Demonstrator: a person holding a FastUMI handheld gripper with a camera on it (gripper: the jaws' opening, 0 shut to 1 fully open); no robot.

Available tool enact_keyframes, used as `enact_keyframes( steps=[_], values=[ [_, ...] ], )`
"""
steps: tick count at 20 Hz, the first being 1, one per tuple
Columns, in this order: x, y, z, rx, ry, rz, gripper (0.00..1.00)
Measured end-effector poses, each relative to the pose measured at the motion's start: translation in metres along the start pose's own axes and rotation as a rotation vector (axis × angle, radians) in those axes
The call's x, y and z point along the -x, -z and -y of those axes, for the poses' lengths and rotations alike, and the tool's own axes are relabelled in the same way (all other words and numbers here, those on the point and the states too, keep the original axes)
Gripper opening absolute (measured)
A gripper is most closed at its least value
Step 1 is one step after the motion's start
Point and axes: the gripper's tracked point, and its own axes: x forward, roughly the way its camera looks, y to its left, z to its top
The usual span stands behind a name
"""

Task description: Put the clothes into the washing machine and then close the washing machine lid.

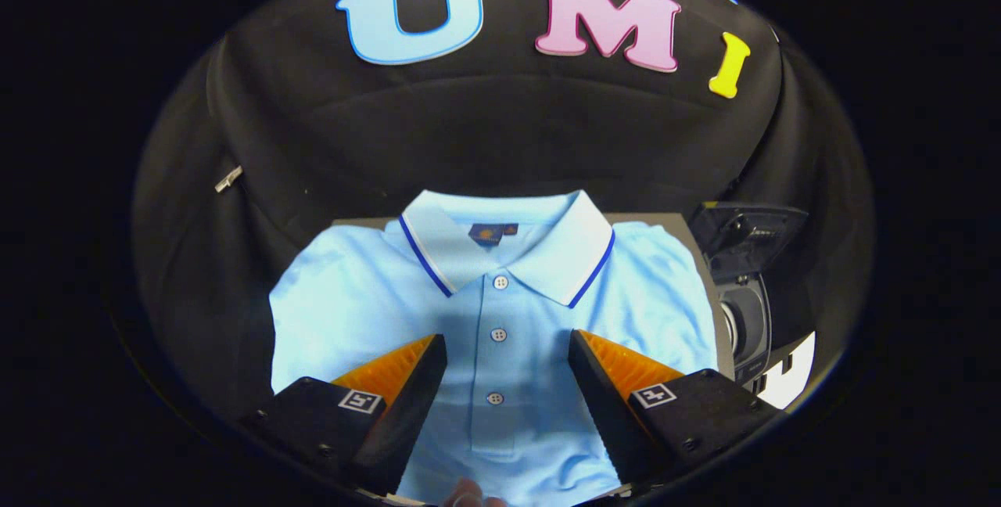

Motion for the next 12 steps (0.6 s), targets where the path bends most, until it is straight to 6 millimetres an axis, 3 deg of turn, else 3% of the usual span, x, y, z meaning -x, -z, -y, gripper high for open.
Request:
enact_keyframes(
  steps=[7, 9, 10, 11, 12],
  values=[
    [-0.001, 0.001, 0.007, -0.017, 0.042, -0.195, 1.00],
    [-0.002, 0.000, 0.010, -0.048, 0.060, -0.219, 0.95],
    [-0.002, 0.001, 0.010, -0.054, 0.059, -0.232, 0.86],
    [-0.001, -0.001, 0.012, -0.055, 0.063, -0.238, 0.85],
    [-0.002, -0.002, 0.012, -0.060, 0.062, -0.242, 0.70]
  ],
)
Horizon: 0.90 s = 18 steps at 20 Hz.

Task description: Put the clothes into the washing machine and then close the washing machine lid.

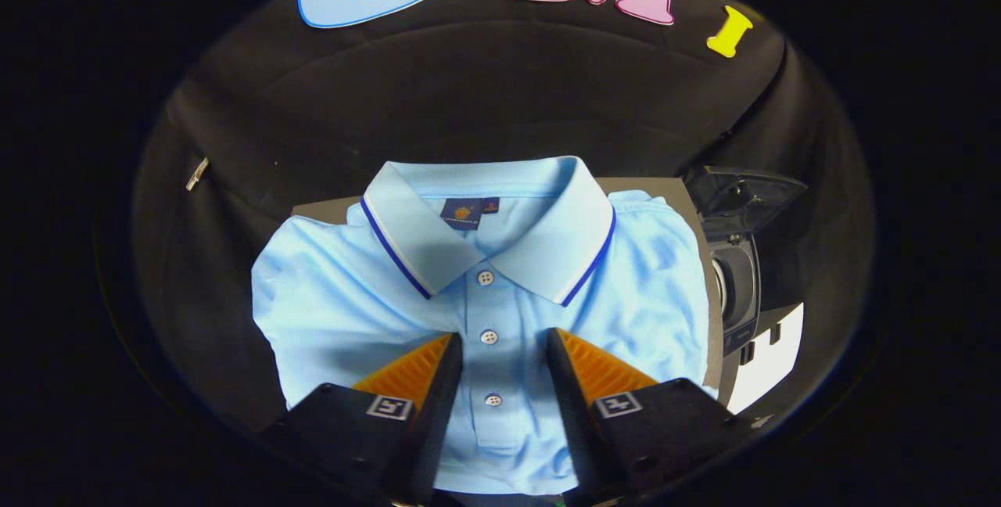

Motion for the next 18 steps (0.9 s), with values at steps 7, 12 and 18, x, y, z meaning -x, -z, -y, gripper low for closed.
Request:
enact_keyframes(
  steps=[7, 12, 18],
  values=[
    [0.002, -0.004, -0.011, -0.003, -0.021, 0.019, 0.16],
    [0.001, -0.007, -0.010, -0.011, -0.017, 0.058, 0.05],
    [0.003, -0.009, -0.013, 0.029, -0.003, 0.244, 0.05]
  ],
)
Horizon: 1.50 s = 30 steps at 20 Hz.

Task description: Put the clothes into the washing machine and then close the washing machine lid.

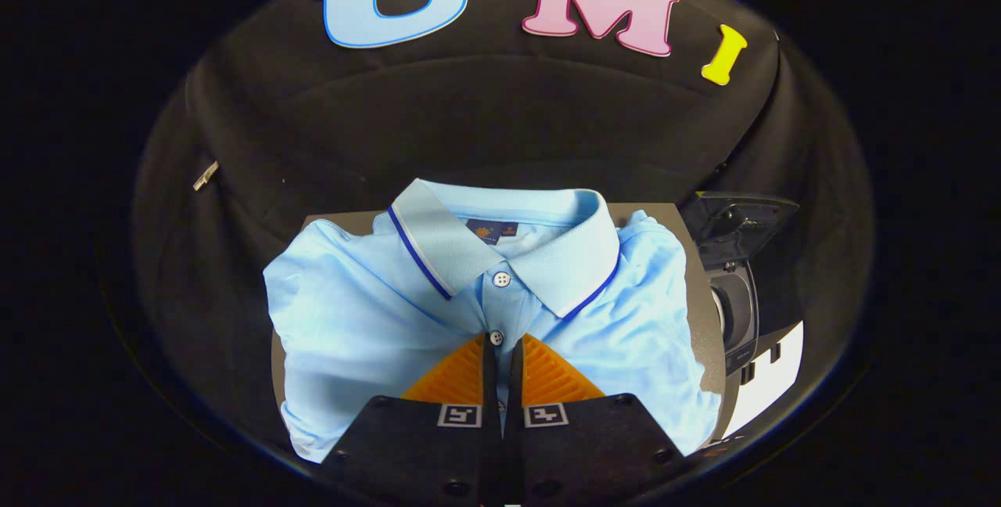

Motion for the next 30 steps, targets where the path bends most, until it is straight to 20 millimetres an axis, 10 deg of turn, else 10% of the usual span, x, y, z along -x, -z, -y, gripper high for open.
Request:
enact_keyframes(
  steps=[12, 22, 30],
  values=[
    [0.059, -0.045, -0.012, 0.096, -0.080, 0.399, 0.05],
    [0.151, -0.071, 0.074, 0.120, -0.184, 0.607, 0.05],
    [0.172, -0.097, 0.172, 0.181, -0.116, 0.655, 0.05]
  ],
)
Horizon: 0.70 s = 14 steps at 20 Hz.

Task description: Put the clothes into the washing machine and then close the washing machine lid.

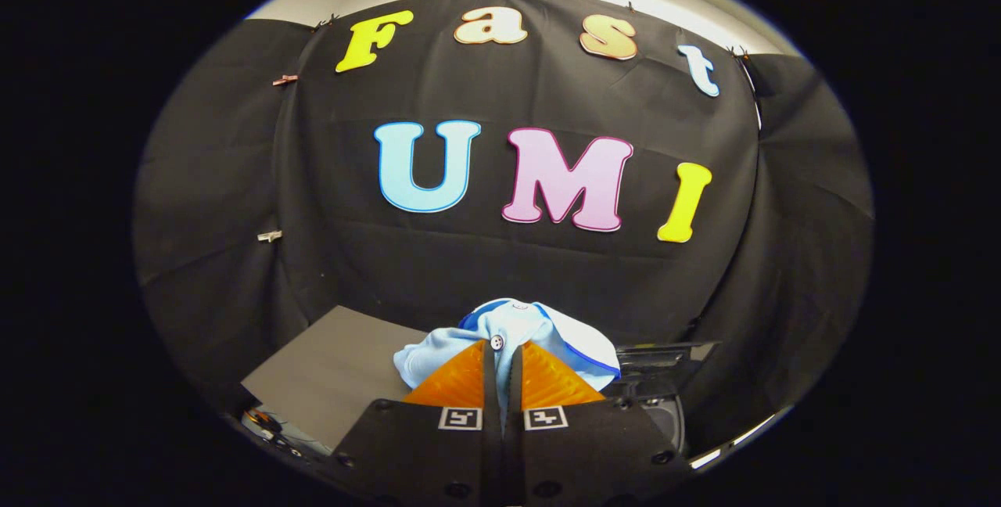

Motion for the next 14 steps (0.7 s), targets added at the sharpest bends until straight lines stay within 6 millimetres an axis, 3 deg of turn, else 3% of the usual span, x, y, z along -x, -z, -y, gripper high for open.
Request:
enact_keyframes(
  steps=[7, 14],
  values=[
    [-0.017, 0.011, 0.097, 0.010, 0.089, -0.003, 0.05],
    [-0.042, 0.054, 0.167, -0.026, 0.181, -0.054, 0.05]
  ],
)
